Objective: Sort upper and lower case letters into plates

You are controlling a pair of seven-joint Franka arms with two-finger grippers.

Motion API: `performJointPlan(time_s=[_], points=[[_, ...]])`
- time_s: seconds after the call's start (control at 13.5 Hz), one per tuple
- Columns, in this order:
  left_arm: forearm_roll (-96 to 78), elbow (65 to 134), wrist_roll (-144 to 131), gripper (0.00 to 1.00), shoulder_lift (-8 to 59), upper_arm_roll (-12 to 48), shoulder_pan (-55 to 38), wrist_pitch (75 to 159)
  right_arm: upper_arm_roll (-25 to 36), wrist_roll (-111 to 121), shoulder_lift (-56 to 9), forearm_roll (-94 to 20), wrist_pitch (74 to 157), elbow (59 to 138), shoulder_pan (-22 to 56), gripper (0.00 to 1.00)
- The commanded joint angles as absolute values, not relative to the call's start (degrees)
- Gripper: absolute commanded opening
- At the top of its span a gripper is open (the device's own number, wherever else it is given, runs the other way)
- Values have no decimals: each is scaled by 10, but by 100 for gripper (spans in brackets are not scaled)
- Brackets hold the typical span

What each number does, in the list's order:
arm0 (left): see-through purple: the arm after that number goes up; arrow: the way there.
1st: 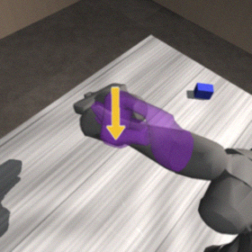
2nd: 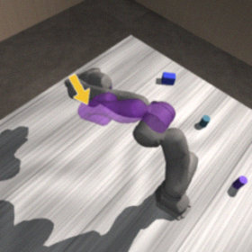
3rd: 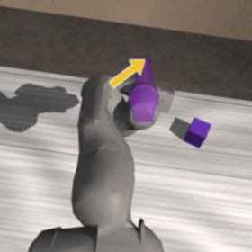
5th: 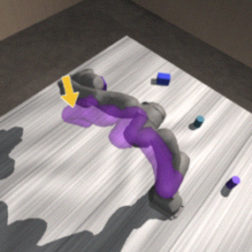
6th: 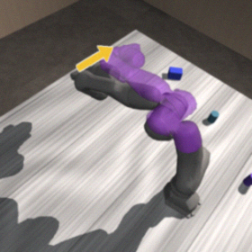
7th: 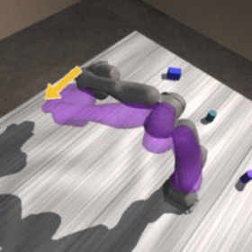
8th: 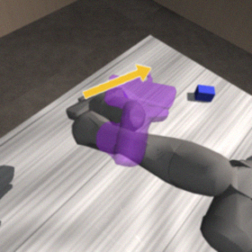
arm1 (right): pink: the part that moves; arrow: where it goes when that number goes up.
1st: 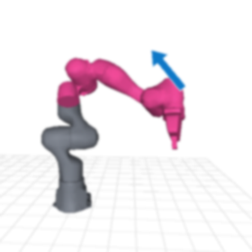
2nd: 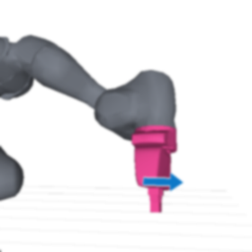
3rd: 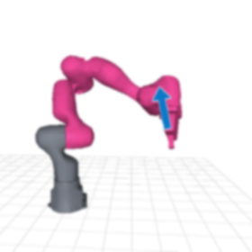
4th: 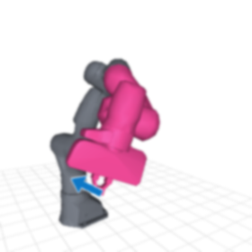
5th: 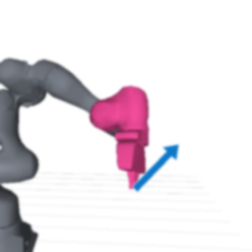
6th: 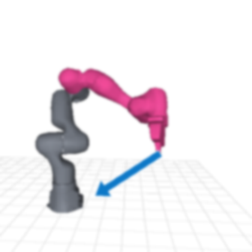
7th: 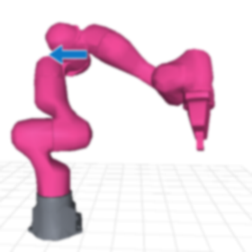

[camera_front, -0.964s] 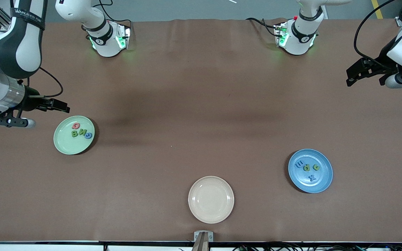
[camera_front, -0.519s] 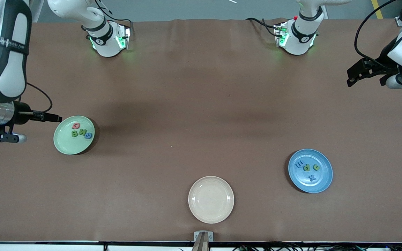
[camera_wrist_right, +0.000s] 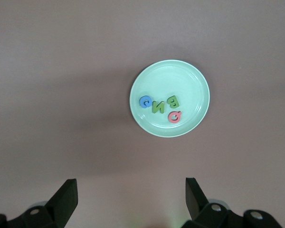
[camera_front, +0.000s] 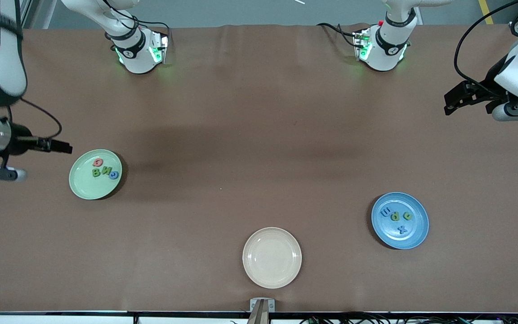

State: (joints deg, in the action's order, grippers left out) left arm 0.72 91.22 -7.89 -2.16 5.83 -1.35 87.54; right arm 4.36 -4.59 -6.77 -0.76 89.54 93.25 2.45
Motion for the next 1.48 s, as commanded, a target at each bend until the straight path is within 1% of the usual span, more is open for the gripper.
performJointPlan(time_s=[0.0,0.3,0.52,0.74,1.41], points=[[18,937,-63,100,-46,62,-7,881,7,-60,8,13,894,975,-2,100],[17,940,-68,100,-45,61,-8,883,7,-59,30,16,894,965,0,100],[14,931,-72,100,-43,61,-8,884,8,-58,31,16,895,954,0,100],[15,899,-73,100,-26,57,-7,888,9,-58,31,16,895,937,-1,100],[10,886,-72,100,-19,55,-7,887,8,-60,25,7,911,895,1,100]])
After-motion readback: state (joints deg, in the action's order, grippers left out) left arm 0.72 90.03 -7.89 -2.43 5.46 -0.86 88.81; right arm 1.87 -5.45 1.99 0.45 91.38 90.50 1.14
